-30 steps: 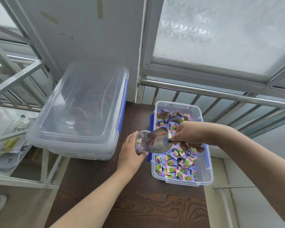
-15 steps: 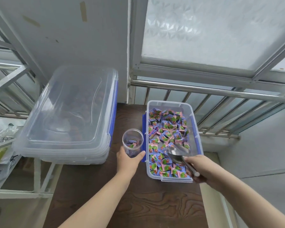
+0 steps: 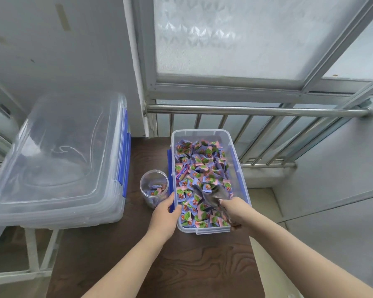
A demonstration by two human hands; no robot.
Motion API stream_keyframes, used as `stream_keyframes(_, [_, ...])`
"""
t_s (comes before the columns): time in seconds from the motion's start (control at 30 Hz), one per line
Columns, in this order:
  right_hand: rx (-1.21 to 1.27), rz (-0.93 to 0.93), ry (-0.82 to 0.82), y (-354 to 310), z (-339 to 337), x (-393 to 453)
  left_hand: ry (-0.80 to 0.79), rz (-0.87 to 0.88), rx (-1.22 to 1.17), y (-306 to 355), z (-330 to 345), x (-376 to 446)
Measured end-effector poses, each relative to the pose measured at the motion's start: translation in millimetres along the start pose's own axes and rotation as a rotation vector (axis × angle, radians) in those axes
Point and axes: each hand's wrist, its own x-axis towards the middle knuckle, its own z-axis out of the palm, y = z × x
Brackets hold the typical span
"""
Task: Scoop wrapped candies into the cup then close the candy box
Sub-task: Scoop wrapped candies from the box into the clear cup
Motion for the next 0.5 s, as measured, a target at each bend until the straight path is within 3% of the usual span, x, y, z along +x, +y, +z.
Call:
stream_keyframes(0.23, [-0.096,-0.165,0.132,-9,23,34,-0.022,-0.013,0.036,-3,0,1])
stream_keyframes(0.5, [0.055,-0.110,0.123,-50,28,75,-0.032,-0.024,0.039,-4,-2,4])
